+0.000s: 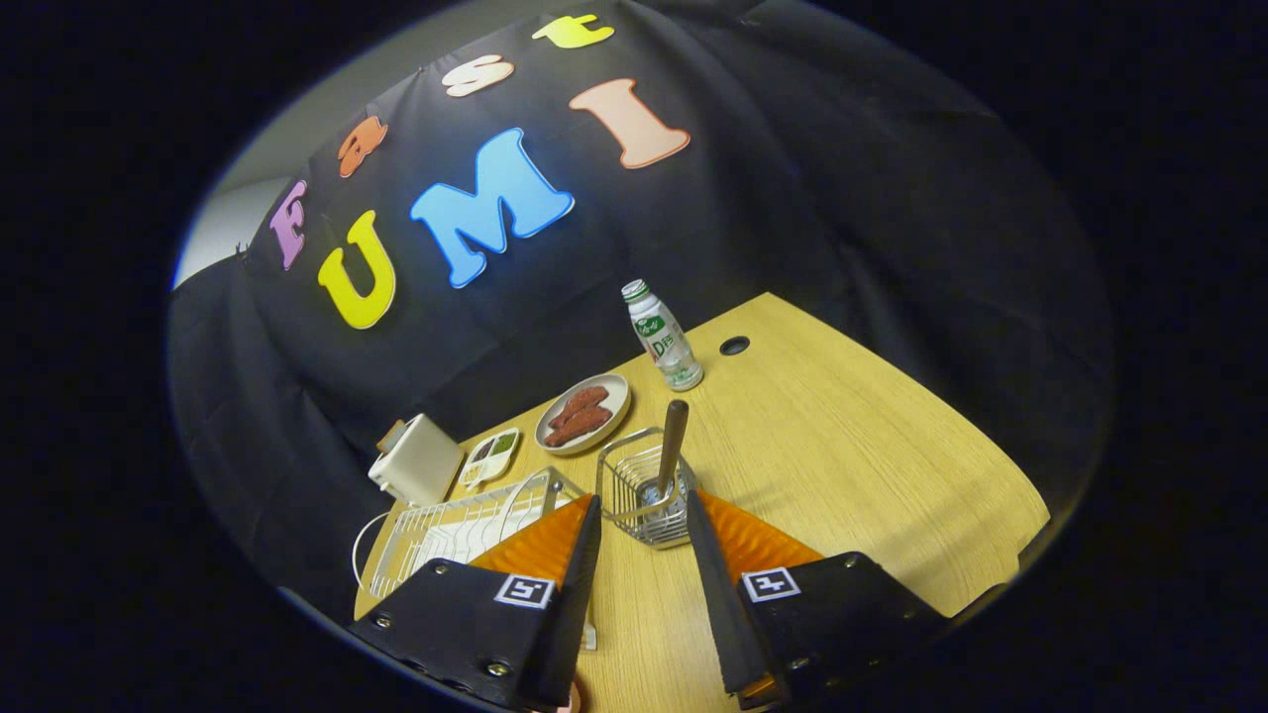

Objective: Take the plate from the dish rack, then take the spoon from the basket and place it into the plate.

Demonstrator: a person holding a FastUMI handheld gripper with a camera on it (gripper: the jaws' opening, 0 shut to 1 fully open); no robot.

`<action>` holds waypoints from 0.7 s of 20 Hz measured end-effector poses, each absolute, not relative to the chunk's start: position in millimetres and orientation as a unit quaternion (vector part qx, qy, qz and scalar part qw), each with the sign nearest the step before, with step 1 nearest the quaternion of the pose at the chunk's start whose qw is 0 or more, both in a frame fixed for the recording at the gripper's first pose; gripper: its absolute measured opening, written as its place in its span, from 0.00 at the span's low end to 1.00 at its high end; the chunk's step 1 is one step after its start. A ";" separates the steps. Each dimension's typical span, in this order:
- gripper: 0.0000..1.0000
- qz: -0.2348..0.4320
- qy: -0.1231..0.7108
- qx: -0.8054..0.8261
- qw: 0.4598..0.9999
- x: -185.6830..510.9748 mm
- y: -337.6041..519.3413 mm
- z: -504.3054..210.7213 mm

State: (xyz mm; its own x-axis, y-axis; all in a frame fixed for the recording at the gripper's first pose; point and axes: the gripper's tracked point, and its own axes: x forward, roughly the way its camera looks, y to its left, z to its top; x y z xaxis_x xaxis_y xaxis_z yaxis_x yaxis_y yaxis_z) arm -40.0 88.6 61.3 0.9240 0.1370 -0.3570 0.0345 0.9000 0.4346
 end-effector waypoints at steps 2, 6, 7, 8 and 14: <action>0.54 0.002 0.170 0.228 0.959 -20.4 83.0 62.8; 0.54 -0.031 0.134 0.240 0.961 6.8 76.5 62.1; 0.54 -0.035 0.131 0.240 0.961 12.3 75.6 59.5; 0.54 -0.045 0.126 0.237 0.962 17.8 72.1 55.9; 0.38 -0.065 0.117 0.262 0.956 39.9 63.3 38.9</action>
State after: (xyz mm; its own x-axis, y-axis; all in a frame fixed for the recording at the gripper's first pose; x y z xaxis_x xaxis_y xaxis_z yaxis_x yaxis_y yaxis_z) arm 39.9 63.3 38.9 0.9639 -0.0627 -0.2586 0.1859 0.8542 0.4856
